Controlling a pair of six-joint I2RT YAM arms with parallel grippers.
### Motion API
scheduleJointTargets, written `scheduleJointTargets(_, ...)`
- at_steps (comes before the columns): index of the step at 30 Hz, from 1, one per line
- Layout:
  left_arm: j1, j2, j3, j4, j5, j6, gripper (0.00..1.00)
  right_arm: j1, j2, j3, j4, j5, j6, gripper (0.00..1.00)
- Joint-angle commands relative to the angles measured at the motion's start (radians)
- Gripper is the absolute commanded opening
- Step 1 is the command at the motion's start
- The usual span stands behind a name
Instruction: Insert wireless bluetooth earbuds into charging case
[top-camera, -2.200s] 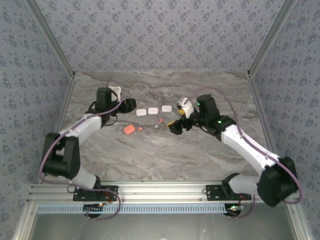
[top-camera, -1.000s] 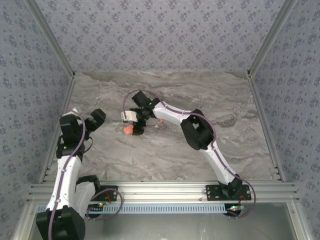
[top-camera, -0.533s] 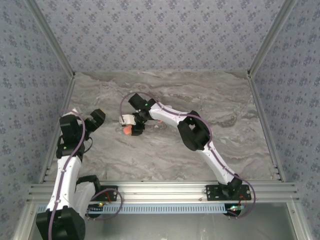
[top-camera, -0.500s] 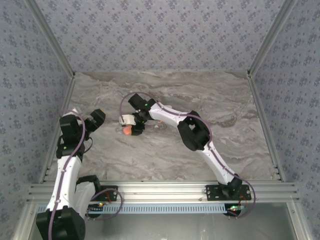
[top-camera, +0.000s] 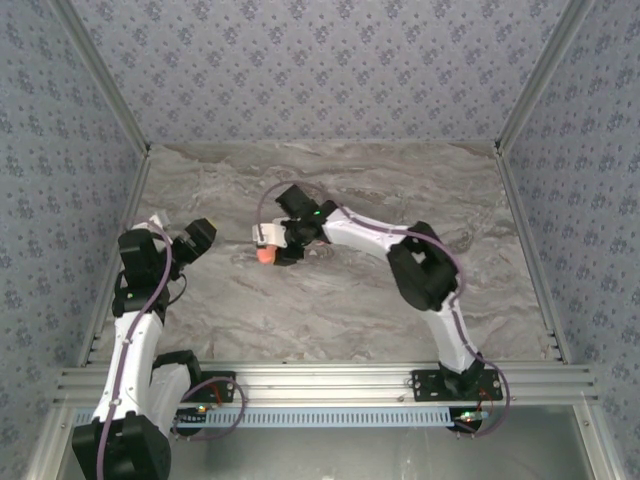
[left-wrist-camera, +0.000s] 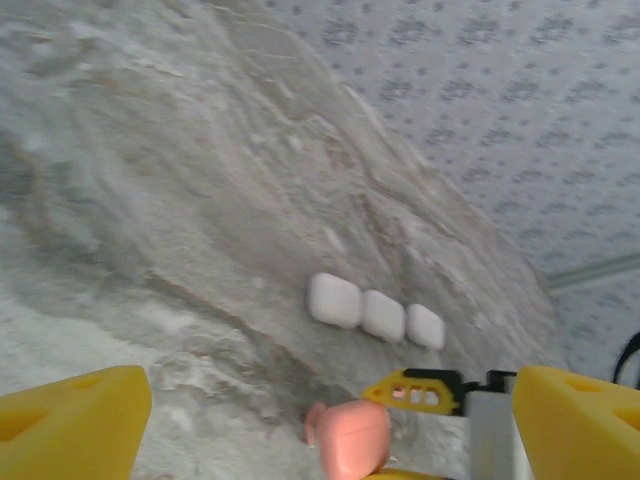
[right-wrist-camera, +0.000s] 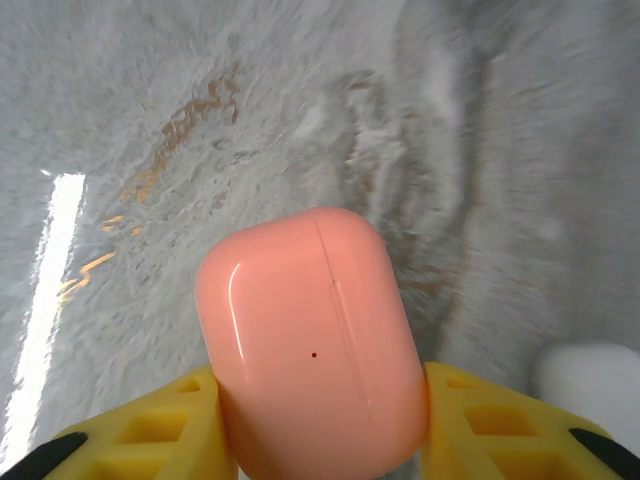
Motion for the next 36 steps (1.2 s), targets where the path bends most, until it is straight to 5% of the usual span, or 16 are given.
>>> scheduleJointTargets(1, -0.034, 0.016, 0.007, 0.149, 0.181, -0.05, 0.91, -0.043, -0.194, -0.13, 0.181, 0.044, 0.086, 0.39)
scheduleJointTargets(14, -0.534, 0.267, 0.143, 0.46, 0.119, -0.106, 0.92, -0.169, -0.664, -0.526, 0.375, 0.06, 0.179, 0.39)
scheduleJointTargets(22, -0.672, 0.45, 0.262, 0.536, 0.092, -0.107, 0.9, -0.175, -0.771, -0.581, 0.386, 0.033, 0.203, 0.39)
scheduleJointTargets(36, -0.707, 0.521, 0.287, 0.604, 0.12, -0.127, 0.36, -0.165, -0.797, -0.598, 0.382, 0.044, 0.221, 0.4)
